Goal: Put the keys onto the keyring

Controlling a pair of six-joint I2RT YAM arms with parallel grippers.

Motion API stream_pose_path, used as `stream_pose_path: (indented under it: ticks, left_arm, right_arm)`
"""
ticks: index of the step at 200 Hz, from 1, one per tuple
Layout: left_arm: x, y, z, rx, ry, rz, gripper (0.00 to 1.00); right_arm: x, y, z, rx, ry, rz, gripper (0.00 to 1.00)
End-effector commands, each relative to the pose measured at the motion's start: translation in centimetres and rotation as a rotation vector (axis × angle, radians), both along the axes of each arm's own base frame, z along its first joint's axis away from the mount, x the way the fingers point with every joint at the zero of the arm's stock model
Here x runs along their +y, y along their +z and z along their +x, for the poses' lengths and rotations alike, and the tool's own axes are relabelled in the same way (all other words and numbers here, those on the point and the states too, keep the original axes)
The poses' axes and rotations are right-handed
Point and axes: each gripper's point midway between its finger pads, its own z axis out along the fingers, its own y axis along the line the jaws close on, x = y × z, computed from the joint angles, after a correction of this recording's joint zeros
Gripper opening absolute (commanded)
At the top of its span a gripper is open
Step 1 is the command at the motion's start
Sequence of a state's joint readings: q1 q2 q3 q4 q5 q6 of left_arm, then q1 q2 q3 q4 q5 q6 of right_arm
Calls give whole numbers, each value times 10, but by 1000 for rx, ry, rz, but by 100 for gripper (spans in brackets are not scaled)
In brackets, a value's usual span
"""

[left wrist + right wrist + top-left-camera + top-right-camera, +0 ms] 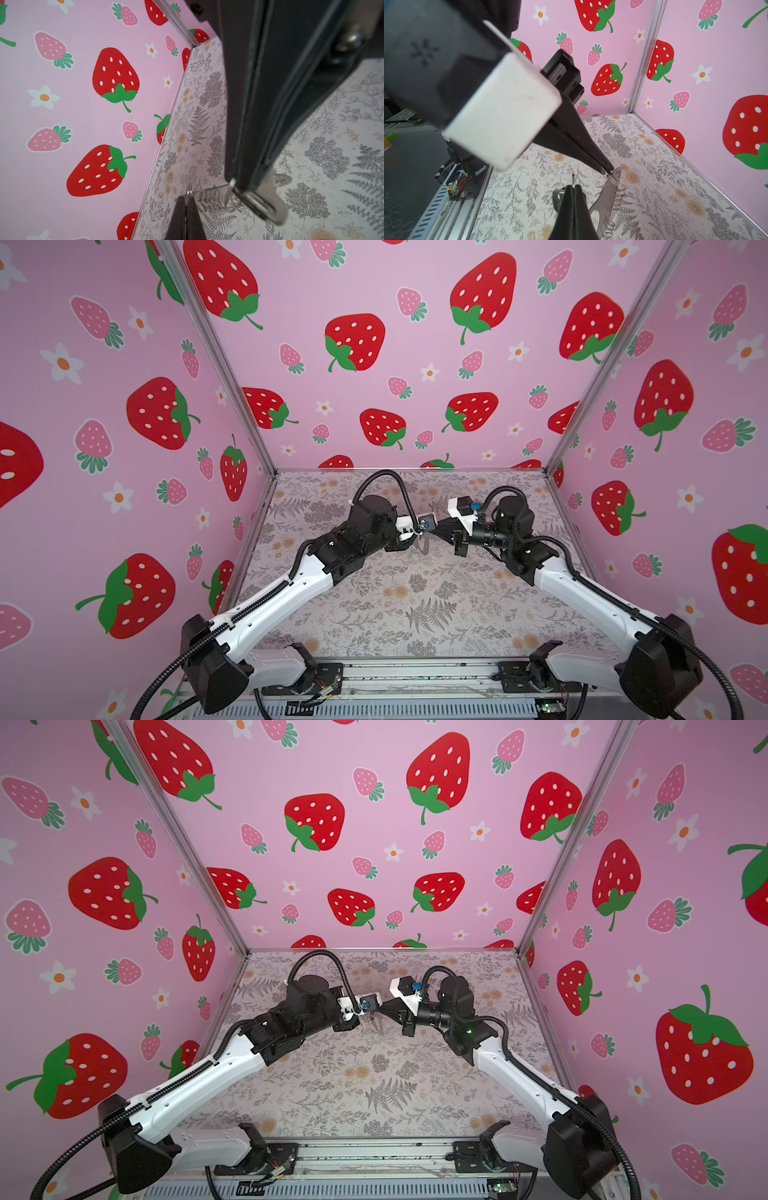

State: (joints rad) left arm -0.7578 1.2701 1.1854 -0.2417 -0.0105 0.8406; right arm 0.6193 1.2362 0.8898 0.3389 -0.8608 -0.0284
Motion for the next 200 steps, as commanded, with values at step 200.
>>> stream_pose_path:
  ticks: [200]
  left_arm:
    - [1, 33, -11, 5, -31, -45, 0]
  right_arm:
    - [-45, -1, 47, -125, -281, -121, 0]
